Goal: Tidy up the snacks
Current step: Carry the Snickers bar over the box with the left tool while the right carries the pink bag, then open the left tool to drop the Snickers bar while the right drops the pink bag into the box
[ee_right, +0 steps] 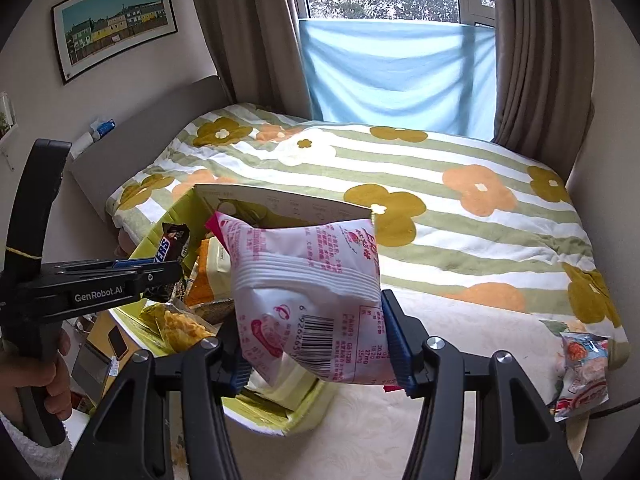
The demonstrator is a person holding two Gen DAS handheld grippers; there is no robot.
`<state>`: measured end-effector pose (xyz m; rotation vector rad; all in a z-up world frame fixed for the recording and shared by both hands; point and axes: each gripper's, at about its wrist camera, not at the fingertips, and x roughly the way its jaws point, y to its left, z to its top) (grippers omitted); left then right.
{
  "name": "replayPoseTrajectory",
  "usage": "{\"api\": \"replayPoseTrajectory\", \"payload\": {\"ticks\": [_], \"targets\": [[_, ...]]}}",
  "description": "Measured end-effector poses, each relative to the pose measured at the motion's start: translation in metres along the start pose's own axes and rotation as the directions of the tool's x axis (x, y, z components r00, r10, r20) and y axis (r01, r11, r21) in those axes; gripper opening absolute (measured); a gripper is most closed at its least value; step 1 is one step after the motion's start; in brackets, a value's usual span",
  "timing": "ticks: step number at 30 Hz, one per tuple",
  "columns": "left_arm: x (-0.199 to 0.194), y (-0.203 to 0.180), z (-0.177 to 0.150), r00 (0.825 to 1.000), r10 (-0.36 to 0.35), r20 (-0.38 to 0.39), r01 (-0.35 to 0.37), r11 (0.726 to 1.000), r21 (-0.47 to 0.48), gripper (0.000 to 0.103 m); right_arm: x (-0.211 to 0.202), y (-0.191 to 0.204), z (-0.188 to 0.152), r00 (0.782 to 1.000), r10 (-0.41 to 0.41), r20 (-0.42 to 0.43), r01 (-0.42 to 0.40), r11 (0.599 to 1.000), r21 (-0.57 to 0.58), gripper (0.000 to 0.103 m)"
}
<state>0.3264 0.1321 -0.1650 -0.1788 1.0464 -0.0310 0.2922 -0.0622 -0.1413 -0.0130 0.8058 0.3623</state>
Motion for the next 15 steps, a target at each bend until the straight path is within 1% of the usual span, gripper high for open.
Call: {"api": "replayPoseTrajectory", "payload": {"ticks": [4,7,8,9,10,11,12,15], "targets": [[0.016,0.020,0.006,1.000,0.014,-0.024,-0.013,1.000,0.025,0.026,0.029,0.023,0.005,0.999,0.000,-0.042,0.000,1.000,0.012,0.052],[0.026,0.030,0.007,0.999,0.008,-0.052,-0.007,0.999,0.032,0.028,0.038,0.030,0.005,0.998,-0.005,-0.066,0.005,1.000,0.003,0.052],[0.028,0.032,0.007,0.998,0.007,-0.061,-0.005,0.999,0.037,0.038,0.041,0.032,0.005,0.997,-0.009,-0.076,0.008,1.000,-0.001,0.052],[0.029,0.033,0.006,0.998,0.007,-0.061,-0.004,0.999,0.043,0.071,0.043,0.034,0.005,0.996,-0.012,-0.086,0.012,1.000,-0.003,0.052],[0.030,0.033,0.003,0.999,0.007,-0.054,-0.005,0.999,0.049,0.090,0.045,0.035,0.005,0.995,-0.013,-0.095,0.013,1.000,-0.003,0.052],[0.028,0.035,0.001,0.999,0.008,-0.036,-0.006,0.999,0.053,0.102,0.048,0.036,0.005,0.995,-0.014,-0.102,0.014,1.000,-0.002,0.052],[0.027,0.036,-0.001,1.000,0.006,-0.028,-0.004,0.998,0.055,0.102,0.049,0.037,0.005,0.994,-0.015,-0.106,0.015,1.000,-0.003,0.052],[0.028,0.040,-0.006,0.999,0.017,-0.052,-0.014,0.998,0.054,0.102,0.049,0.037,0.005,0.993,-0.017,-0.116,0.016,1.000,-0.009,0.052]]}}
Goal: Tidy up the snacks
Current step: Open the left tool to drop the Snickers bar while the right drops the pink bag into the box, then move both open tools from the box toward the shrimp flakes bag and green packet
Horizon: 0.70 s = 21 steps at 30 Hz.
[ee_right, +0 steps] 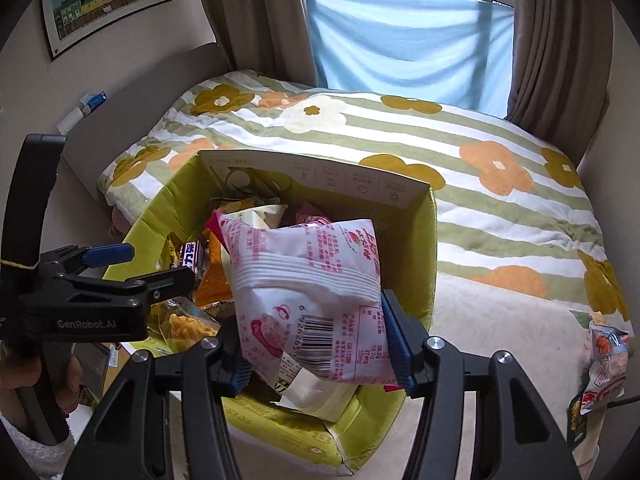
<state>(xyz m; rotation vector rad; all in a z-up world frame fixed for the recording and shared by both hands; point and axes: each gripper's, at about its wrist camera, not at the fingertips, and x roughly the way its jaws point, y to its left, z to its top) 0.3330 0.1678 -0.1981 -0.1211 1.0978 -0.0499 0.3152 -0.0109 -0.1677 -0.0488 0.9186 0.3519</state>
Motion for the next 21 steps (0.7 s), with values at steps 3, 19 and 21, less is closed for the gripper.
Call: {"api": "replayPoseTrajectory", "payload": {"ticks": [3,19,21], "targets": [[-0.002,0.004,-0.008,1.000,0.013,-0.006,-0.013,1.000,-0.004,0.102,0.001,0.001,0.002,1.000,0.015,-0.012,-0.015,1.000,0.006,0.052],[-0.028,0.019,-0.033,0.997,0.070,0.041,-0.069,0.997,-0.022,0.102,0.006,0.001,-0.005,0.997,0.082,-0.013,-0.081,0.995,0.061,0.095],[-0.031,0.018,-0.035,0.996,0.074,0.046,-0.073,0.997,-0.022,0.102,0.003,0.000,-0.005,0.997,0.081,-0.015,-0.080,0.995,0.064,0.095]]}}
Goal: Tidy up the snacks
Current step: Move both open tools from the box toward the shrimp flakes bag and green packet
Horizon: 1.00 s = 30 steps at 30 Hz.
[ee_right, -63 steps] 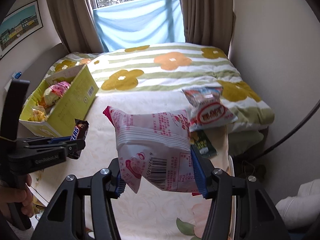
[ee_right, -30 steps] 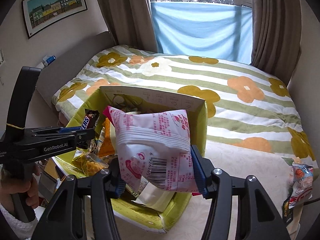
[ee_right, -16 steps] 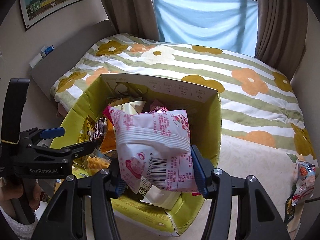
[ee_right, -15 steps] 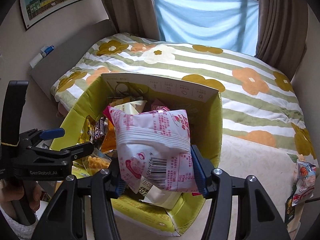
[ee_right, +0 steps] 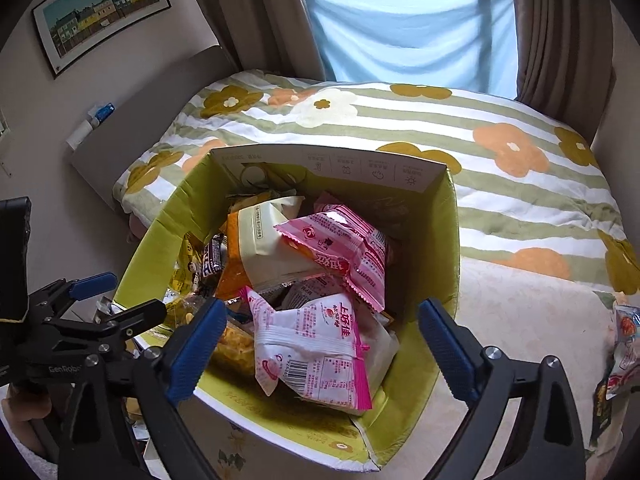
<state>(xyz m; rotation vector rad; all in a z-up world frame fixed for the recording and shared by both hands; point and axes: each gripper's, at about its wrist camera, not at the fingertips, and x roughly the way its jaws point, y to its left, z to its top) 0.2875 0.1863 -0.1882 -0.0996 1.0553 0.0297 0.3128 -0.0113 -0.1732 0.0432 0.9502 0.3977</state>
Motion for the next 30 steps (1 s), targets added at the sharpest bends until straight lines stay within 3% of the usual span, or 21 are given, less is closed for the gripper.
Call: {"api": "replayPoseTrajectory", "payload": {"ticks": [7,14,21,30], "targets": [[-0.016,-0.010,-0.001,0.999,-0.026,0.038,0.024,0.999,0.033,0.102,-0.024,-0.005,-0.003,0.999,-0.037,0.034,0.037,0.999,0.016,0.095],[-0.028,-0.047,0.010,0.992,-0.103,0.067,0.095,0.989,0.116,0.102,-0.057,-0.031,-0.017,0.990,-0.122,0.064,0.117,0.990,0.080,0.096],[-0.033,-0.114,0.018,0.982,-0.175,0.067,0.156,0.961,0.227,0.102,-0.097,-0.079,-0.044,0.971,-0.225,0.083,0.210,0.965,0.158,0.096],[-0.029,-0.231,0.013,0.966,-0.258,0.010,0.242,0.918,0.314,0.102,-0.137,-0.164,-0.094,0.950,-0.309,0.045,0.292,0.930,0.224,0.096]]}}
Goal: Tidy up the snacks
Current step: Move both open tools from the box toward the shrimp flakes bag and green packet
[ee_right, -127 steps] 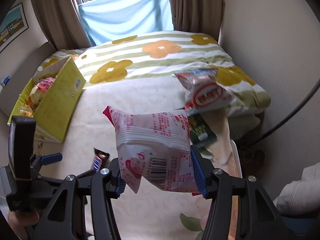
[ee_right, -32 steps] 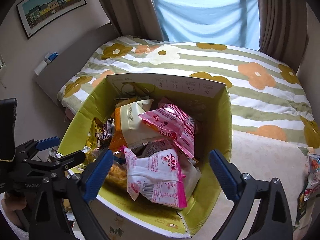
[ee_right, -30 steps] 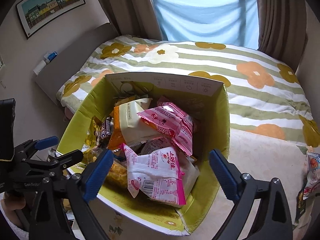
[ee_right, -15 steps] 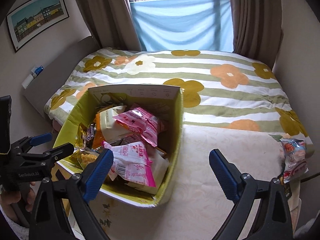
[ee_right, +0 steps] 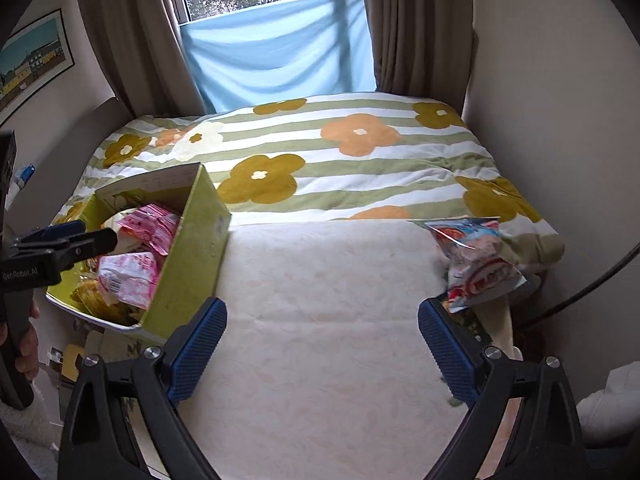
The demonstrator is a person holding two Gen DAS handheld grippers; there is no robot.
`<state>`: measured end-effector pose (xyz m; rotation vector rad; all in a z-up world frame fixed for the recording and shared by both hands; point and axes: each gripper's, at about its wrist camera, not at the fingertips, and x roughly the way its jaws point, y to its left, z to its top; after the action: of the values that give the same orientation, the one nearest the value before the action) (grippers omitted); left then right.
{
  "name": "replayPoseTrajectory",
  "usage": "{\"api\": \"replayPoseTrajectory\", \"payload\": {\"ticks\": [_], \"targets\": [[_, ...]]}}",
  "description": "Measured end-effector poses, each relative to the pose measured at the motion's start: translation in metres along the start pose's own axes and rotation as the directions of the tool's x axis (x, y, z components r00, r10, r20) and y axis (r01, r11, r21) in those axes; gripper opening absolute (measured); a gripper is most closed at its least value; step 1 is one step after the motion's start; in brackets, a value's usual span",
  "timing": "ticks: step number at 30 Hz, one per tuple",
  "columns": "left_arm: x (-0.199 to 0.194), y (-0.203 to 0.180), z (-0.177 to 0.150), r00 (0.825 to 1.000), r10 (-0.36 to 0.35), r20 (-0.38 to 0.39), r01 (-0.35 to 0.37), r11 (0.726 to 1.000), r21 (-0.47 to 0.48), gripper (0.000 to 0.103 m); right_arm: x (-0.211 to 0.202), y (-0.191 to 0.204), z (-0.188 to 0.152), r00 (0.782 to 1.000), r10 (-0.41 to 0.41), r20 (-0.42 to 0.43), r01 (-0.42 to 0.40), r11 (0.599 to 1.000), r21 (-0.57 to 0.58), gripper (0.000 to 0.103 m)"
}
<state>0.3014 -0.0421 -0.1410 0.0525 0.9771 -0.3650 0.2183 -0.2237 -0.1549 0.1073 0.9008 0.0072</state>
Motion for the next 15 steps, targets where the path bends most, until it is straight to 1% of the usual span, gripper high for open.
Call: {"api": "replayPoseTrajectory", "payload": {"ticks": [7,11,15], "targets": [[0.038,-0.100,0.027,0.997,-0.070,-0.034,0.072,0.995,0.071,0.102,-0.006,-0.078,-0.017,0.999,-0.045,-0.012,0.045,0.999,-0.013,0.095],[0.066,-0.151,0.032,0.995,-0.081,-0.064,0.088,0.990,0.108,0.102,-0.007,-0.122,-0.015,0.999,-0.044,-0.005,0.044,0.999,0.022,0.096],[0.093,-0.184,0.025,0.993,-0.071,-0.099,0.083,0.989,0.122,0.102,0.001,-0.162,-0.007,0.999,-0.047,-0.015,0.048,0.998,0.036,0.095]]}}
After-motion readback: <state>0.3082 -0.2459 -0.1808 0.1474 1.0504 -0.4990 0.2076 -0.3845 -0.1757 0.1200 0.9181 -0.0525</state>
